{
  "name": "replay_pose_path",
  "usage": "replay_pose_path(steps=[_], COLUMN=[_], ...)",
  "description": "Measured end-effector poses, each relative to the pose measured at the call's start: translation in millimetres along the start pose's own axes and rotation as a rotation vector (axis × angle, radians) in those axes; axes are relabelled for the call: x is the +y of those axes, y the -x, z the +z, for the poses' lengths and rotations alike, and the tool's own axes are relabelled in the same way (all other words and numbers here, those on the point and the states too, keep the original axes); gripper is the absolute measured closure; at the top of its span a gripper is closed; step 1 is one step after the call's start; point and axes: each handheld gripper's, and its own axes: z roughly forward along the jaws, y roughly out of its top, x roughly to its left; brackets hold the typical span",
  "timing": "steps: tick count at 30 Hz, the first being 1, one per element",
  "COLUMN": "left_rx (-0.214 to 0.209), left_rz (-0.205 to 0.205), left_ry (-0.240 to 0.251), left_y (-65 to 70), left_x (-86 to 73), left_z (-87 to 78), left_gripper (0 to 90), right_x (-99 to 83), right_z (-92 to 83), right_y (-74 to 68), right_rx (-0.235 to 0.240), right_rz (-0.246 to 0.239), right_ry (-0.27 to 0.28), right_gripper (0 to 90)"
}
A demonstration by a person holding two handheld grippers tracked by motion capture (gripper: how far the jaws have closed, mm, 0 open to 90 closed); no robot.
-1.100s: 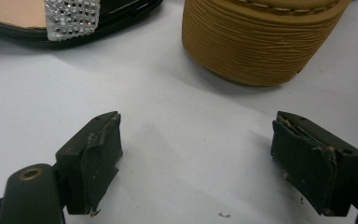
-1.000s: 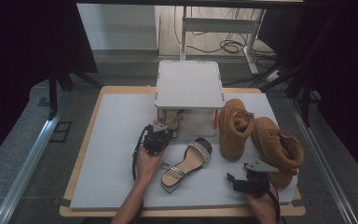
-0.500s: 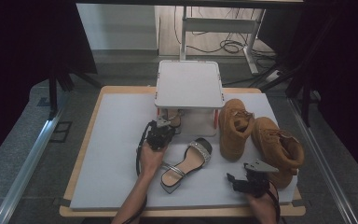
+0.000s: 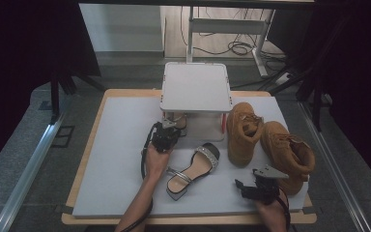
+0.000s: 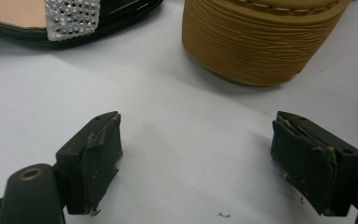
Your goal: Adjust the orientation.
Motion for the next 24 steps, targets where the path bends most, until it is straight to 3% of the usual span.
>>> replay_pose_path(steps=[13,24], left_rx=[0.004,0.009], left_rz=[-0.018,-0.015], left_ry=[-0.003,0.0], left_y=[-5.5,-6.3], left_x=[-1.9,-3.3], left_z=[2.2,-6.7], left_gripper=[88.1,70.3], right_x=[0.0,0.0], right_z=[0.0,0.0], right_y=[0.0,-0.1], right_rx=[0.0,0.0], right_rz=[0.0,0.001], right_ry=[0.0,0.0], right_gripper=[16.3,16.3])
